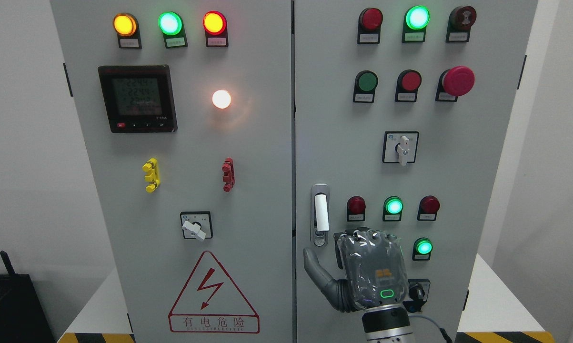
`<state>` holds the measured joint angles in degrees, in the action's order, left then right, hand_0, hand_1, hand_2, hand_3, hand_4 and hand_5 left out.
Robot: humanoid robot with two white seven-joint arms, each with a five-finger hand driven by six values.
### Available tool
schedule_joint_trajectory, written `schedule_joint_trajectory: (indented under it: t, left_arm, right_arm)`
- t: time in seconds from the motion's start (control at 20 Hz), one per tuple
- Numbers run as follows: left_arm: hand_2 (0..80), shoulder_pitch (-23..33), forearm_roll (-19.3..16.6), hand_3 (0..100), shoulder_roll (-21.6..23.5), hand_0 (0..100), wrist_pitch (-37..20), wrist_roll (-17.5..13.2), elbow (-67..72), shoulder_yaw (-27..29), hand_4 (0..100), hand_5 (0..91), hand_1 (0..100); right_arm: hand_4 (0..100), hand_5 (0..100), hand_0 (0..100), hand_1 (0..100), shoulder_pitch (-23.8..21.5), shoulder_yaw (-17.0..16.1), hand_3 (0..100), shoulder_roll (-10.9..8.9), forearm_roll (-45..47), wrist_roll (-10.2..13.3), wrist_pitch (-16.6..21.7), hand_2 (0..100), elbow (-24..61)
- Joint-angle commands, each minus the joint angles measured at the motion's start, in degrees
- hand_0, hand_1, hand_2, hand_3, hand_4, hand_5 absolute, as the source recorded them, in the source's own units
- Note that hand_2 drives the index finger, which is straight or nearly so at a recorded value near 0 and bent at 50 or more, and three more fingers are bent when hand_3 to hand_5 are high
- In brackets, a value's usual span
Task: Release door handle
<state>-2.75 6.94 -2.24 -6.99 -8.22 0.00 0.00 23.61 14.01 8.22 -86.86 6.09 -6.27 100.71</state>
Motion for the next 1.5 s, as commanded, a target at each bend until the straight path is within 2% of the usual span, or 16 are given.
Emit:
schedule_joint_trajectory:
  t: [0.0,0.35,0.5,1.45]
  left_arm:
    - [0.0,0.02,0.00,0,-0.04,12,0.05,0.04,0.97,0.62,0,0.0,39]
    - [0.0,-0.06,0.00,0,-0.04,12,0.05,0.04,0.97,0.62,0,0.0,39]
    - [0.0,0.02,0.00,0,-0.04,12,0.05,0.04,0.97,0.62,0,0.0,39]
    - [0.0,-0.06,0.00,0,-0.04,12,0.05,0.04,0.97,0.62,0,0.0,39]
  right_arm:
    - [94,95,31,0,1.26,-0.47,100,0.13,-0.33,-0.11,-0.23,93,-1.57]
    - [94,95,31,0,2.23,-0.47,100,0.13,-0.24,-0.12,-0.23,93,-2.89]
    - [94,95,31,0,2.23,-0.47,100,0.13,-0.24,-1.43,-0.23,93,-2.98]
    - [94,95,31,0,4.60,-0.82,100,0.13,-0.15,-1.52,-0.41,93,-4.21]
